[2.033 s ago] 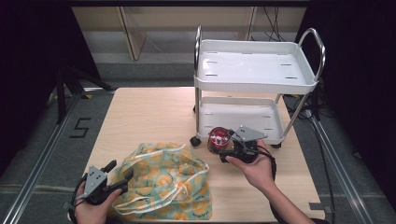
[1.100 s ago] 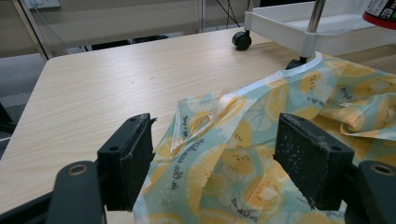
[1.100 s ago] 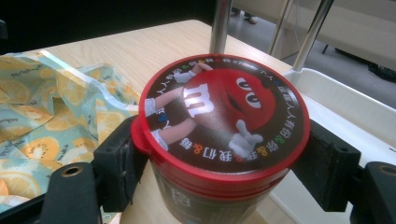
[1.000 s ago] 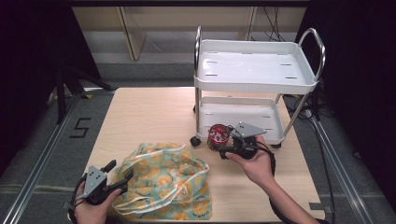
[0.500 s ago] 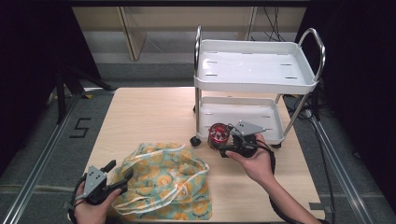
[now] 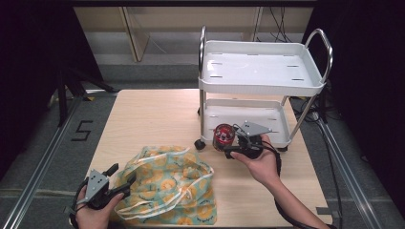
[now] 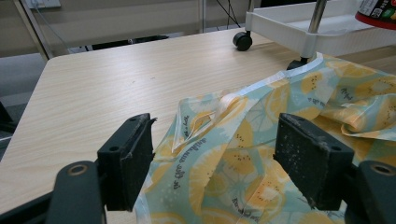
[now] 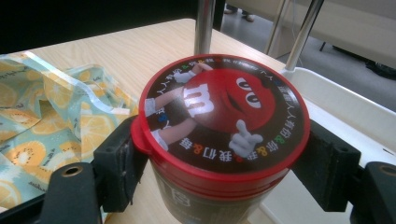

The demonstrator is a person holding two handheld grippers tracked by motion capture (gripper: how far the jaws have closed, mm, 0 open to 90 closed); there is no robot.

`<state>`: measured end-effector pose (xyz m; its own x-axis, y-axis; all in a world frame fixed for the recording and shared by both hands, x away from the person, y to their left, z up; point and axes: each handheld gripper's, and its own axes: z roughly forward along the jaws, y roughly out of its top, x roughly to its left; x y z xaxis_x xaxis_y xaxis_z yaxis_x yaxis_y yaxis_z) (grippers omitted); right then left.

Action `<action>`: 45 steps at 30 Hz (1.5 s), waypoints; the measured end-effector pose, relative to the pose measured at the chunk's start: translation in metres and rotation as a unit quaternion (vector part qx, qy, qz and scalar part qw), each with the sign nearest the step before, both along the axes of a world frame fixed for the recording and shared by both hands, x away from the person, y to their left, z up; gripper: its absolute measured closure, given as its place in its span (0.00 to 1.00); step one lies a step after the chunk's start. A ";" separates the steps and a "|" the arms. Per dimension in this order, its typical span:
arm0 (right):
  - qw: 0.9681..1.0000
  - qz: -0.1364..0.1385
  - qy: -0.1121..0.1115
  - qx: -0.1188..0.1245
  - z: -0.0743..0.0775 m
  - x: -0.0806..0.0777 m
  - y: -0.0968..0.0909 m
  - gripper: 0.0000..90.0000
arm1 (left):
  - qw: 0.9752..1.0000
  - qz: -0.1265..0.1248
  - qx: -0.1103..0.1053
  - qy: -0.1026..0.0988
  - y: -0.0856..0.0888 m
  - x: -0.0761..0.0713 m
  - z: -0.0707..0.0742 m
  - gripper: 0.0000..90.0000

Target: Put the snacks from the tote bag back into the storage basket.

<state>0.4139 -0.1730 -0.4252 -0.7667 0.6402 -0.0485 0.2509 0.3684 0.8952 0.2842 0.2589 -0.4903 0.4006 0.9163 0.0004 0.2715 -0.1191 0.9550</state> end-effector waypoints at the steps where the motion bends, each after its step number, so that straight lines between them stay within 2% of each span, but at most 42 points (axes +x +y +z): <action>1: 1.000 0.002 0.002 -0.001 0.000 0.000 0.000 0.29 | 1.000 0.000 0.000 0.000 0.000 0.000 0.000 0.30; 2: 1.000 -0.006 0.005 0.002 0.001 -0.001 0.001 0.29 | 1.000 0.000 0.000 0.000 0.000 0.000 0.000 0.30; 3: 1.000 -0.002 -0.003 -0.006 0.001 0.001 0.000 0.29 | 1.000 0.000 0.000 0.000 0.000 0.000 0.000 0.30; 5: 1.000 -0.009 0.006 -0.003 0.002 -0.001 0.001 0.29 | 1.000 0.000 -0.001 0.000 0.000 0.000 0.000 0.30; 6: 1.000 -0.003 -0.009 -0.010 0.003 0.002 0.000 0.29 | 1.000 0.000 -0.001 0.000 0.000 0.000 0.000 0.30; 10: 1.000 -0.005 0.000 -0.004 0.004 0.002 0.001 0.29 | 1.000 0.000 0.000 0.000 0.000 0.000 0.000 0.30; 11: 1.000 -0.003 -0.016 -0.011 0.004 0.004 0.000 0.29 | 1.000 0.000 0.000 0.000 0.000 0.000 0.000 0.30; 13: 1.000 -0.007 -0.004 -0.005 0.004 0.004 0.001 0.29 | 1.000 0.000 0.000 0.000 0.000 0.000 0.000 0.30; 19: 1.000 -0.006 -0.006 -0.006 0.005 0.007 0.001 0.29 | 1.000 0.000 -0.001 0.000 0.000 0.000 0.000 0.30; 21: 1.000 -0.015 0.003 -0.002 0.005 0.005 0.002 0.29 | 1.000 0.000 -0.001 0.000 0.000 0.000 0.000 0.30; 24: 1.000 -0.007 -0.006 -0.004 0.005 0.008 0.002 0.29 | 1.000 0.000 -0.001 0.000 0.000 0.000 0.000 0.30; 29: 1.000 -0.012 0.001 -0.005 0.005 0.010 0.001 0.29 | 1.000 0.000 -0.001 -0.001 0.000 0.000 0.000 0.30; 30: 1.000 -0.016 -0.013 -0.008 0.005 0.011 0.001 0.29 | 1.000 0.000 -0.001 -0.001 0.000 0.000 0.000 0.30; 31: 1.000 -0.012 -0.005 -0.005 0.005 0.011 0.001 0.29 | 1.000 0.000 -0.002 -0.001 0.000 0.000 0.000 0.30; 35: 1.000 -0.020 0.003 -0.005 0.006 0.011 0.001 0.29 | 1.000 0.000 -0.001 -0.001 0.000 0.000 0.000 0.30; 36: 1.000 -0.019 -0.009 -0.007 0.006 0.013 0.000 0.29 | 1.000 0.000 -0.002 -0.001 0.000 0.000 0.000 0.30; 40: 1.000 -0.020 0.000 -0.004 0.006 0.013 0.001 0.29 | 1.000 -0.002 -0.004 -0.004 0.001 0.001 0.000 0.30; 43: 1.000 -0.020 -0.013 -0.004 0.005 0.015 0.002 0.29 | 1.000 -0.002 -0.004 -0.004 0.001 0.000 0.000 0.30; 45: 1.000 -0.018 -0.003 -0.005 0.005 0.015 0.002 0.29 | 1.000 -0.002 -0.005 -0.004 0.001 0.000 0.000 0.30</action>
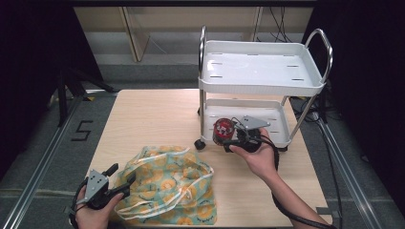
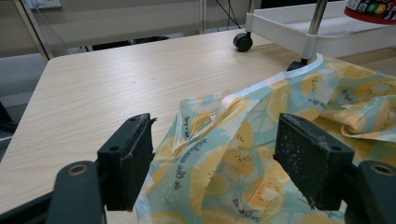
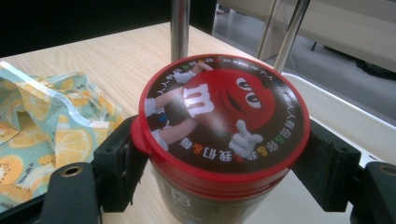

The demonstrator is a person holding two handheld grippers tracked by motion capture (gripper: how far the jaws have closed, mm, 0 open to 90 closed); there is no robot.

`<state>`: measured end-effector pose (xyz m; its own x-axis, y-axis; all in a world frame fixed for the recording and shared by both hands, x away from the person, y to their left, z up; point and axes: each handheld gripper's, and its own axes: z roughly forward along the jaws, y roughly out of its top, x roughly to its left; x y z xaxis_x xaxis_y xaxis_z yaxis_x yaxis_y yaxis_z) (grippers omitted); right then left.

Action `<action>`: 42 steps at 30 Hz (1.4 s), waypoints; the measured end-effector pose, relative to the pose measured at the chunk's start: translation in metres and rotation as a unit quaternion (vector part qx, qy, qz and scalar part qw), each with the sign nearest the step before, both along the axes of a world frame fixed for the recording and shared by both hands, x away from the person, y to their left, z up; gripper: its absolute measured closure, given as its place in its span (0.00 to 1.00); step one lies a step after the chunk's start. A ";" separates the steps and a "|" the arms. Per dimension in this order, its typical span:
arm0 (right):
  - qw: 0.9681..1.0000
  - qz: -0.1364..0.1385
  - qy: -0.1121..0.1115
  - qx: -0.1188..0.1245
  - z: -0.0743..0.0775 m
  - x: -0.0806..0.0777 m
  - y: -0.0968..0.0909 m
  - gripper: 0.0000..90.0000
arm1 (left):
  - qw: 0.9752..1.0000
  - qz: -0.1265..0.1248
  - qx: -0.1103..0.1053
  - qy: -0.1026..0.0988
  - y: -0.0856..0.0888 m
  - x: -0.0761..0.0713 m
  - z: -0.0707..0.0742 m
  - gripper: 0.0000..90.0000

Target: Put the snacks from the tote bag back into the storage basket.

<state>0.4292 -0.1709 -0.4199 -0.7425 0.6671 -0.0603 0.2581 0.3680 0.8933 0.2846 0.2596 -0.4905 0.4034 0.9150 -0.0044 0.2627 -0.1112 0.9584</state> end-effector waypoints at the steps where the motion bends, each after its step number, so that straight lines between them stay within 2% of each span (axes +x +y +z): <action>1: 1.000 -0.006 0.002 0.001 0.000 0.000 0.000 0.29 | 1.000 0.000 0.000 0.000 0.000 0.000 0.000 0.30; 2: 1.000 -0.005 0.005 0.002 0.000 0.000 0.000 0.29 | 1.000 0.000 0.000 0.000 0.000 0.000 0.000 0.30; 3: 1.000 -0.004 -0.006 -0.001 0.001 0.001 -0.001 0.29 | 1.000 0.000 0.001 0.000 0.000 0.000 0.000 0.30; 6: 1.000 -0.004 0.003 0.000 0.001 0.002 0.001 0.29 | 1.000 0.000 0.000 0.000 0.000 0.000 0.000 0.30; 11: 1.000 -0.005 -0.009 -0.003 0.003 0.005 0.001 0.29 | 1.000 0.000 -0.001 -0.001 0.000 0.000 0.000 0.30; 13: 1.000 -0.011 0.003 0.001 0.004 0.003 0.003 0.29 | 1.000 0.000 0.000 0.000 0.000 0.000 0.000 0.30; 16: 1.000 -0.008 0.000 0.004 0.003 0.004 0.004 0.29 | 1.000 0.000 0.000 0.000 0.000 0.000 0.000 0.30; 19: 1.000 -0.002 -0.016 -0.002 0.002 0.007 0.004 0.29 | 1.000 -0.001 -0.001 -0.003 -0.001 0.000 0.000 0.30; 20: 1.000 -0.003 0.002 0.001 0.003 0.006 0.004 0.29 | 1.000 0.000 -0.001 -0.003 -0.001 0.000 0.000 0.30; 23: 1.000 -0.007 0.002 0.002 0.003 0.007 0.004 0.29 | 1.000 0.000 -0.001 -0.001 0.000 0.000 0.000 0.30; 24: 1.000 -0.005 -0.008 0.003 0.002 0.008 0.004 0.29 | 1.000 0.000 -0.001 -0.001 0.000 0.000 0.000 0.30; 26: 1.000 -0.010 0.005 0.003 0.003 0.008 0.004 0.29 | 1.000 0.000 -0.001 -0.001 -0.001 0.000 0.000 0.30; 29: 1.000 -0.006 0.003 0.003 0.003 0.009 0.004 0.29 | 1.000 0.000 -0.002 -0.002 0.000 0.000 0.000 0.30; 30: 1.000 -0.009 -0.005 0.002 0.003 0.010 0.004 0.29 | 1.000 0.000 -0.003 -0.004 0.000 0.001 0.000 0.30; 31: 1.000 -0.017 0.012 0.005 0.003 0.008 0.005 0.29 | 1.000 0.000 -0.002 -0.003 0.000 0.001 0.000 0.30; 34: 1.000 -0.008 -0.006 -0.001 0.003 0.013 0.004 0.29 | 1.000 0.000 -0.003 -0.003 0.000 0.001 0.000 0.30; 35: 1.000 -0.009 0.003 0.004 0.003 0.013 0.005 0.29 | 1.000 0.000 -0.002 -0.004 0.000 0.001 0.000 0.30; 37: 1.000 -0.014 -0.002 0.000 0.003 0.014 0.004 0.29 | 1.000 0.000 -0.003 -0.004 0.000 0.001 0.000 0.30; 39: 1.000 -0.013 0.007 0.006 0.003 0.015 0.005 0.29 | 1.000 0.001 -0.003 -0.003 0.000 0.001 0.000 0.30; 42: 1.000 -0.017 0.005 0.005 0.002 0.016 0.005 0.29 | 1.000 0.004 -0.001 0.000 0.000 0.000 0.001 0.30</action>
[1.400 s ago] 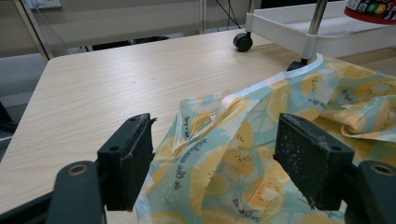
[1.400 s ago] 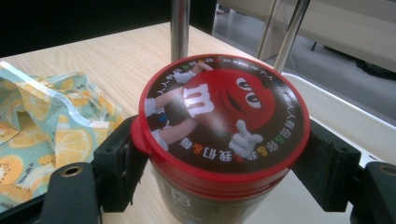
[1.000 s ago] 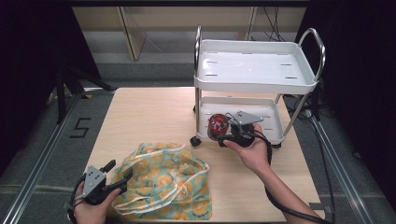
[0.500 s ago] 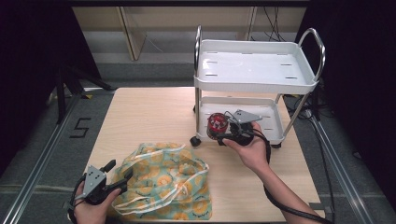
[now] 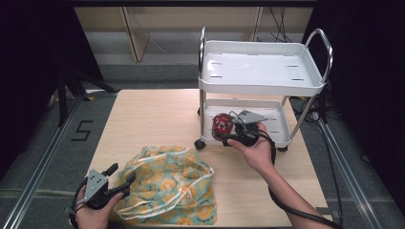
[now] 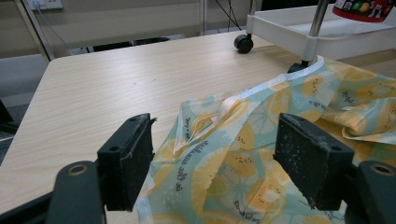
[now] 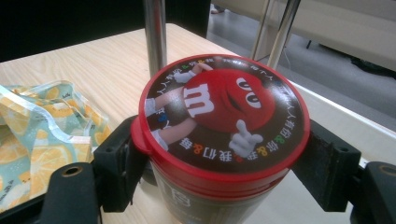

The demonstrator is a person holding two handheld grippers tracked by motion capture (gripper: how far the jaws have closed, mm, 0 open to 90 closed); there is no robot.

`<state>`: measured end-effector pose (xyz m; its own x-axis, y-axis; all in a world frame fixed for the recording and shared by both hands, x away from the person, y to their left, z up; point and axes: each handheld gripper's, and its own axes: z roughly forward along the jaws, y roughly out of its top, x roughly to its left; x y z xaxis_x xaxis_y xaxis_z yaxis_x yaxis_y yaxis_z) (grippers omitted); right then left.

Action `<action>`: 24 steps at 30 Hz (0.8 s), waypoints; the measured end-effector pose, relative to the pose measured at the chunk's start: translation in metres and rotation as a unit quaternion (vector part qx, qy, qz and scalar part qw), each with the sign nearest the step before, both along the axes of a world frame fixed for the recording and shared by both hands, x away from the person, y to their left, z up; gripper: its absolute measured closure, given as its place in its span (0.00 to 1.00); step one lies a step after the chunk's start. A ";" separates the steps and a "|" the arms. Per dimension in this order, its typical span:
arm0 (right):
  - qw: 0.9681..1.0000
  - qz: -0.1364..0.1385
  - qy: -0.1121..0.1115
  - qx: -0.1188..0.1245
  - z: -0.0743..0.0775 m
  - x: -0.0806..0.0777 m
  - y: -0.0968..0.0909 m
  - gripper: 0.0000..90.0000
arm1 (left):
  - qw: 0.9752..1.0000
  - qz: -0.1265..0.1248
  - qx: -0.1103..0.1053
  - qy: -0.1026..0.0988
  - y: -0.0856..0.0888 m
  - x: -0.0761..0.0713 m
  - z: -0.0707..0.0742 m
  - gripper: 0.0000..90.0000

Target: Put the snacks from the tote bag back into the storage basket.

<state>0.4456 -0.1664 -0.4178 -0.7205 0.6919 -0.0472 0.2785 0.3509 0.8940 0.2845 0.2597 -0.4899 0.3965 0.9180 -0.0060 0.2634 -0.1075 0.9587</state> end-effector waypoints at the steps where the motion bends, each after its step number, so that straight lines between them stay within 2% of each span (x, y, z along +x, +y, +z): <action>1: 1.000 0.002 -0.002 -0.002 0.000 0.001 0.000 0.29 | 1.000 0.000 0.001 0.001 0.000 0.000 0.000 0.30; 2: 1.000 0.000 0.002 0.000 0.000 0.000 0.000 0.29 | 1.000 -0.003 -0.001 -0.003 0.000 0.001 0.000 0.30; 4: 1.000 -0.003 -0.006 -0.002 -0.001 0.002 0.000 0.29 | 1.000 -0.001 0.001 0.000 0.000 0.000 0.000 0.30; 5: 1.000 -0.005 0.006 0.002 -0.001 0.001 0.000 0.29 | 1.000 -0.001 0.001 0.000 0.000 0.000 0.000 0.30; 7: 1.000 -0.006 0.007 0.002 -0.001 0.002 0.000 0.29 | 1.000 0.000 0.001 0.000 0.000 0.000 0.000 0.30; 8: 1.000 -0.007 0.007 0.002 -0.002 0.002 0.000 0.29 | 1.000 0.000 0.000 0.000 0.000 0.000 0.000 0.30; 9: 1.000 -0.006 -0.005 -0.003 -0.002 0.004 -0.001 0.29 | 1.000 0.000 0.000 -0.001 0.000 0.000 0.000 0.30; 10: 1.000 -0.006 0.004 0.000 -0.002 0.003 0.000 0.29 | 1.000 -0.001 0.001 0.000 0.000 0.000 0.000 0.30; 11: 1.000 -0.008 0.001 -0.006 -0.002 0.004 0.000 0.29 | 1.000 -0.001 0.001 0.000 0.000 0.000 0.000 0.30; 13: 1.000 -0.008 0.005 0.001 -0.002 0.004 0.000 0.29 | 1.000 -0.004 -0.001 -0.003 0.000 0.001 0.000 0.30; 17: 1.000 -0.005 -0.005 -0.005 -0.002 0.006 0.000 0.29 | 1.000 -0.003 -0.001 -0.003 0.000 0.001 0.000 0.30; 20: 1.000 -0.009 0.011 0.001 -0.002 0.005 0.001 0.29 | 1.000 -0.004 -0.001 -0.003 0.000 0.001 0.000 0.30; 22: 1.000 -0.007 0.005 -0.001 -0.002 0.007 0.002 0.29 | 1.000 -0.003 0.000 -0.002 0.000 0.001 0.000 0.30; 23: 1.000 -0.007 -0.014 -0.010 -0.002 0.009 0.002 0.29 | 1.000 -0.001 0.000 -0.001 0.000 0.000 0.000 0.30; 24: 1.000 -0.007 -0.005 -0.007 -0.002 0.008 0.003 0.29 | 1.000 -0.002 0.000 -0.002 0.000 0.000 0.000 0.30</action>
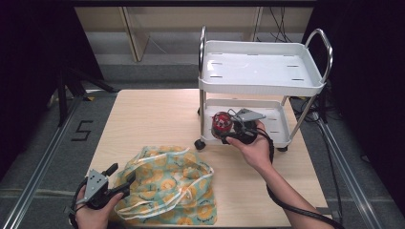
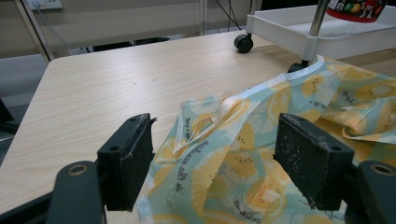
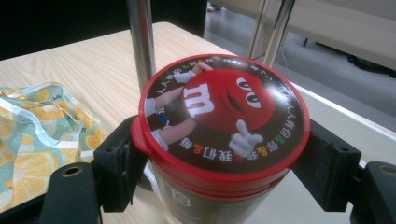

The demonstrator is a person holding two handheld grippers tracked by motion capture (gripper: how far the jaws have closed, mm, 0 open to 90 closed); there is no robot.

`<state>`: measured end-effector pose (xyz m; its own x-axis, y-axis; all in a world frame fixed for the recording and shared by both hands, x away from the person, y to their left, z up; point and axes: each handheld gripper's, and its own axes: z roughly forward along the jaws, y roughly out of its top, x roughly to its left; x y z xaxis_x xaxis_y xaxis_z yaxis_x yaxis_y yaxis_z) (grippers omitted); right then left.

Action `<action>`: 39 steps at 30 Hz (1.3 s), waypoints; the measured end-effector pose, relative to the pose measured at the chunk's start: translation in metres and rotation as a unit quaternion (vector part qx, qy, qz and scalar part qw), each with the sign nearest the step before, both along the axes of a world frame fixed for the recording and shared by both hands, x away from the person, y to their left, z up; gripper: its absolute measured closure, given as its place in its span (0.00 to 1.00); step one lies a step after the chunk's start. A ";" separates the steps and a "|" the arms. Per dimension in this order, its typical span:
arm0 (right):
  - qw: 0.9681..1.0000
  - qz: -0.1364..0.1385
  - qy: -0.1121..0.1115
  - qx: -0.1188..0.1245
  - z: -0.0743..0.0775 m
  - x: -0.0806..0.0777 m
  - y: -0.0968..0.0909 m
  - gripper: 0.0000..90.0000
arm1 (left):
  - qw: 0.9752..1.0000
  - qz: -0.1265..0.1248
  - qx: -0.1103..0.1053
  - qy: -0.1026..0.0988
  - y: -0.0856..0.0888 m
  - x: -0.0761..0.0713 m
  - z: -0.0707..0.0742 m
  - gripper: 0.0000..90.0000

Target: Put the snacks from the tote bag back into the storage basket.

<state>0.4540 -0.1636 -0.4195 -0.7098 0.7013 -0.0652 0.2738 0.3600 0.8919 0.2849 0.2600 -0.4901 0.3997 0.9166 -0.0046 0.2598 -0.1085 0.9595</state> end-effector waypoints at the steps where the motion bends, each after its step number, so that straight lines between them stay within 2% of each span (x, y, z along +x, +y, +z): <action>1: 1.000 0.000 0.004 0.001 -0.001 0.000 0.001 0.29 | 1.000 0.002 0.002 0.003 0.000 -0.001 0.000 0.30; 2: 1.000 -0.008 0.007 0.003 -0.001 0.000 0.002 0.29 | 1.000 0.001 0.001 0.001 0.000 0.000 0.000 0.30; 3: 1.000 0.004 0.002 -0.002 0.000 0.001 0.002 0.29 | 1.000 0.001 0.000 0.001 0.000 0.000 0.000 0.30; 5: 1.000 0.002 0.008 0.005 -0.001 0.001 0.003 0.29 | 1.000 0.001 0.001 0.002 0.000 0.000 0.000 0.30; 6: 1.000 0.001 -0.003 -0.001 0.000 0.002 0.002 0.29 | 1.000 0.001 0.001 0.002 0.000 0.000 0.000 0.30; 7: 1.000 -0.006 0.012 0.003 0.000 0.000 0.003 0.29 | 1.000 -0.001 0.003 0.000 0.000 0.000 0.000 0.30; 11: 1.000 -0.006 0.012 0.006 -0.001 0.003 0.002 0.29 | 1.000 0.001 0.001 0.001 0.000 0.000 0.000 0.30; 12: 1.000 -0.007 0.005 0.002 -0.001 0.003 0.001 0.29 | 1.000 0.001 0.001 0.002 0.000 0.000 0.000 0.30; 13: 1.000 -0.010 0.010 0.006 -0.002 0.003 0.002 0.29 | 1.000 -0.002 0.000 -0.001 0.000 0.000 0.000 0.30; 15: 1.000 -0.007 0.004 0.000 -0.002 0.005 0.001 0.29 | 1.000 -0.002 0.000 0.000 0.000 0.000 0.000 0.30; 16: 1.000 -0.017 0.007 -0.002 -0.002 0.005 0.001 0.29 | 1.000 -0.002 -0.001 -0.001 0.000 0.001 0.000 0.30; 17: 1.000 -0.009 -0.002 -0.007 -0.003 0.007 0.001 0.29 | 1.000 -0.002 -0.001 -0.001 0.000 0.001 0.000 0.30; 20: 1.000 -0.011 0.009 0.003 -0.002 0.006 0.001 0.29 | 1.000 -0.002 -0.001 -0.001 0.000 0.000 0.000 0.30; 22: 1.000 -0.015 0.002 -0.005 -0.002 0.008 0.002 0.29 | 1.000 0.000 0.000 0.000 0.000 0.000 0.000 0.30; 23: 1.000 -0.010 0.006 0.001 -0.001 0.008 0.002 0.29 | 1.000 0.001 0.001 0.002 0.000 0.000 0.000 0.30; 25: 1.000 -0.011 -0.003 -0.008 -0.001 0.008 0.002 0.29 | 1.000 -0.002 0.001 0.001 0.000 0.000 0.000 0.30; 26: 1.000 -0.010 -0.005 -0.004 -0.001 0.009 0.003 0.29 | 1.000 -0.003 0.000 0.000 0.000 0.000 0.000 0.30; 28: 1.000 -0.016 0.014 0.007 -0.001 0.008 0.005 0.29 | 1.000 -0.002 -0.001 -0.001 0.000 0.000 0.000 0.30; 29: 1.000 -0.007 0.001 -0.005 -0.001 0.010 0.004 0.29 | 1.000 -0.002 -0.001 -0.002 0.000 0.000 0.000 0.30; 30: 1.000 -0.017 0.003 -0.004 -0.002 0.010 0.004 0.29 | 1.000 -0.002 0.000 0.000 0.000 0.000 0.000 0.30; 31: 1.000 -0.014 0.001 -0.005 -0.002 0.010 0.004 0.29 | 1.000 0.001 0.001 0.001 0.000 0.000 0.000 0.30; 33: 1.000 -0.015 0.012 0.005 -0.002 0.009 0.005 0.29 | 1.000 0.001 0.000 0.001 0.000 0.000 0.000 0.30; 34: 1.000 -0.008 0.005 0.000 -0.002 0.011 0.005 0.29 | 1.000 0.001 0.001 0.001 0.000 0.000 0.000 0.30; 39: 1.000 -0.012 0.005 -0.007 -0.004 0.014 0.005 0.29 | 1.000 0.000 0.001 0.001 0.000 0.000 0.000 0.30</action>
